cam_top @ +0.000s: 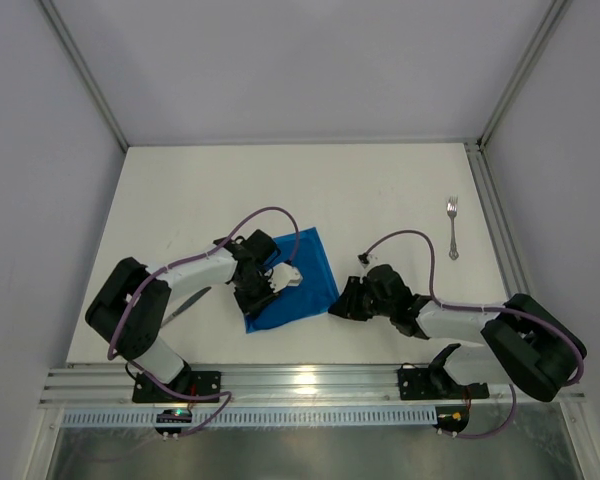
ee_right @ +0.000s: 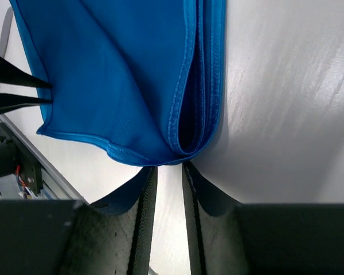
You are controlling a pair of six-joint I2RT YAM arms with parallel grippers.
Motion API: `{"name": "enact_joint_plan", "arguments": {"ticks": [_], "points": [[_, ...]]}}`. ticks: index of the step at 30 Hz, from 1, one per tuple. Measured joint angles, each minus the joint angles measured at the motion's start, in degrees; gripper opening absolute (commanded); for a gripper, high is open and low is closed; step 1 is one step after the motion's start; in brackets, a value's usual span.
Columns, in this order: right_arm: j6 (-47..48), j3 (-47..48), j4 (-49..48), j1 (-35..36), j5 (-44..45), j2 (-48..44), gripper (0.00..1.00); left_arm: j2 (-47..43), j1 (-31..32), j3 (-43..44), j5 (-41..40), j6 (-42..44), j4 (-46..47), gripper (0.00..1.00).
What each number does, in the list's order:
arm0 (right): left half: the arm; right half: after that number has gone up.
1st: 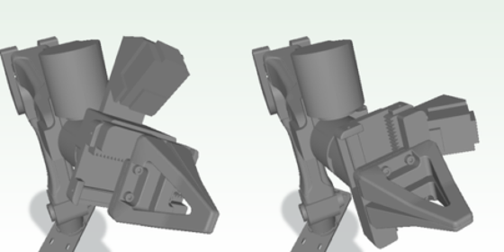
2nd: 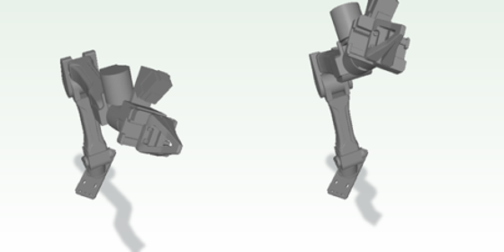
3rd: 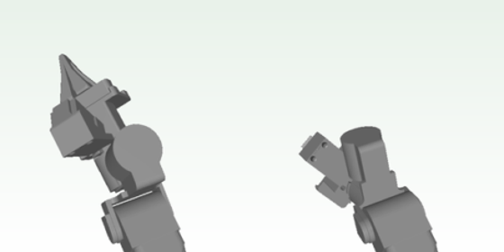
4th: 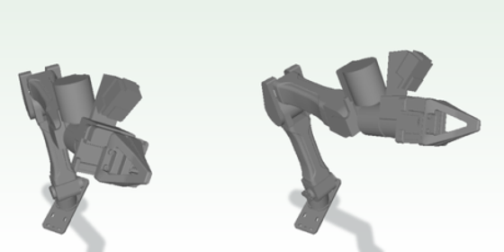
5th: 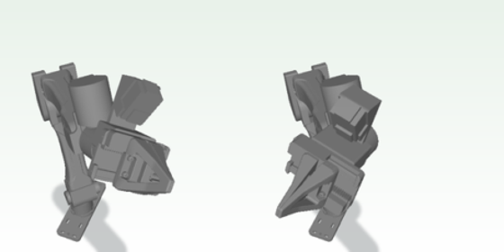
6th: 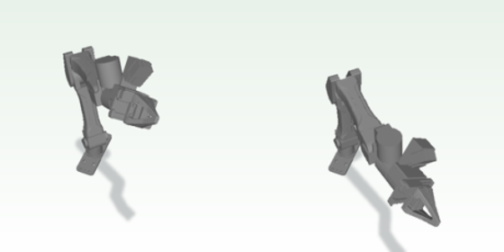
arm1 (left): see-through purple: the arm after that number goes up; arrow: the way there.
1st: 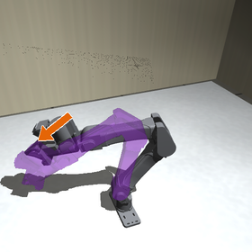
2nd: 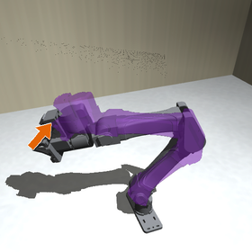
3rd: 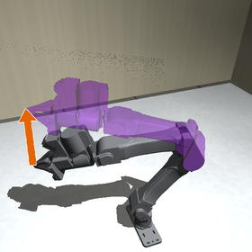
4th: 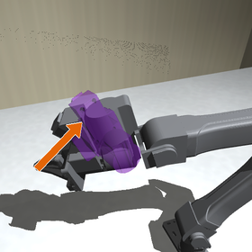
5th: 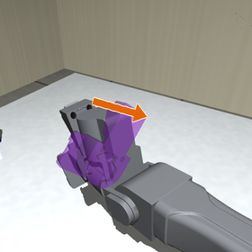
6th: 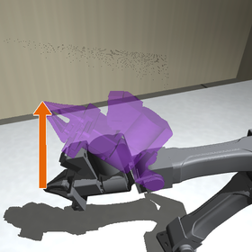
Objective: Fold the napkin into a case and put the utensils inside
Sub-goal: Smooth out the upper triangle-folded napkin at the center of the board.
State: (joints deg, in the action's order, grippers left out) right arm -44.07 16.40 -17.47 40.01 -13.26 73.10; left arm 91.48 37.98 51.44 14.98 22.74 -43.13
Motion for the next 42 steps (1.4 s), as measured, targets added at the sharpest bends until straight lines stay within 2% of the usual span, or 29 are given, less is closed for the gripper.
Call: {"name": "enact_joint_plan", "arguments": {"ticks": [2, 3, 7, 21, 24, 25, 26, 29, 30, 34, 38, 42], "points": [[-1.44, -0.57, -1.77, 0.02, 1.29, 0.63, 0.23, 0.00, 0.00, -0.02, -0.02, 0.00, 0.00, 0.25], [-2.12, -0.92, -2.47, 0.02, 2.03, 0.76, 0.17, 0.00, 0.00, -0.02, -0.02, 0.00, 0.02, 0.24], [-4.39, -2.29, -4.37, 0.04, 4.26, 0.72, 0.04, 0.02, 0.00, -0.04, -0.31, 0.02, 0.11, 0.23], [-6.99, -4.24, -0.04, 0.04, 12.83, -5.90, 0.04, 0.17, 0.00, -0.07, -0.50, 0.07, 0.28, 0.22], [-6.32, -4.24, 0.81, 0.04, 12.81, -6.27, 0.13, 0.17, 0.00, -0.07, -0.48, 0.04, 0.28, 0.22], [-6.01, -4.24, 1.51, 0.04, 12.81, -6.91, 0.19, 0.17, 0.00, -0.07, -0.48, 0.04, 0.28, 0.22], [-5.81, -4.24, 2.49, 0.04, 12.83, -8.04, 0.28, 0.17, 0.00, -0.07, -0.48, 0.04, 0.28, 0.22], [-5.79, -3.98, 5.42, -0.02, 13.35, -13.20, 0.37, 0.17, 0.00, -0.07, -0.48, 0.04, 0.28, 0.22], [-5.97, -3.56, 6.49, 0.00, 13.55, -14.71, 0.42, 0.17, 0.00, -0.07, -0.48, 0.04, 0.28, 0.22], [-8.74, -0.11, 9.99, -0.02, 14.43, -15.69, 0.47, 0.17, 0.00, -0.07, -0.50, 0.04, 0.28, 0.22], [-13.31, 5.22, 12.87, -0.07, 14.43, -8.81, 0.48, 0.17, 0.00, -0.07, -0.48, 0.02, 0.28, 0.22], [-16.09, 6.71, 14.58, -0.07, 14.60, -4.72, 0.46, 0.17, 0.00, -0.04, -0.50, 0.00, 0.28, 0.22]]}}
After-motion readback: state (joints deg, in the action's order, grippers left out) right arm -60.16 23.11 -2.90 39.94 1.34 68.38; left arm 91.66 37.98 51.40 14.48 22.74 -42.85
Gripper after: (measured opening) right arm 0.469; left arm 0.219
